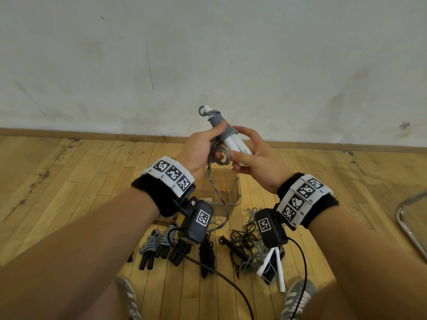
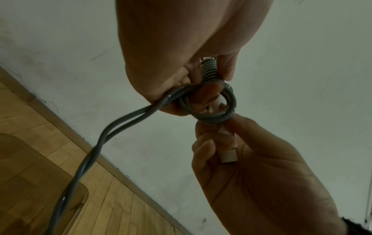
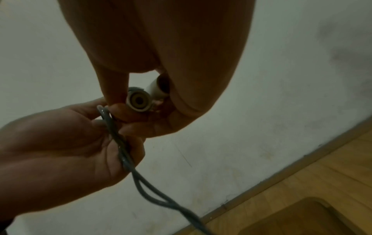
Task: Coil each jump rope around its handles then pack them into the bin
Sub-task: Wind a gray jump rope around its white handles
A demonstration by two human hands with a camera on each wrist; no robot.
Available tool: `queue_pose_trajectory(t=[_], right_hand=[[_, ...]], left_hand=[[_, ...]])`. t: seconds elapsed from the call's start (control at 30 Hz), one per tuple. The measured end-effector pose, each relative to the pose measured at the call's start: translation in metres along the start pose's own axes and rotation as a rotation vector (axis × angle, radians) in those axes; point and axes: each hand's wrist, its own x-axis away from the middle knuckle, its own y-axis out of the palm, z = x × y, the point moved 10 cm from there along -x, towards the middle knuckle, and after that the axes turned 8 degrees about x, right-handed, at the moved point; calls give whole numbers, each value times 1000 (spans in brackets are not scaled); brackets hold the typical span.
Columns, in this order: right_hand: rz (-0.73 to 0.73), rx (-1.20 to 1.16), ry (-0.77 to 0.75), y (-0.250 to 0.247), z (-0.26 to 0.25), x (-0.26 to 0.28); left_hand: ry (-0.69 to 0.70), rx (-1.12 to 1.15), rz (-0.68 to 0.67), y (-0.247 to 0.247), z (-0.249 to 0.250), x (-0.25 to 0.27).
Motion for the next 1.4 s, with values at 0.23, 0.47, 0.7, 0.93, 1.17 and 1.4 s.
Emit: queue_pose_trajectory(t=[0.23, 0.47, 0.7, 0.93, 1.17, 1.4], right_hand=[[106, 40, -40, -6, -7, -4], [138, 431, -170, -16, -18, -5], [260, 628, -188, -37, -16, -5], [342, 784, -205, -52, -14, -4], [309, 875, -252, -35, -18, -1], [174, 675, -283, -13, -23, 3]], left_hand=[[-30, -84, -1, -4, -6, -7], [99, -377, 90, -15, 11, -7], [15, -431, -15, -8, -3, -3], [-25, -337, -78, -1, -6, -1], [4, -222, 10, -2, -5, -1], [-10, -176, 78, -11, -5, -1]])
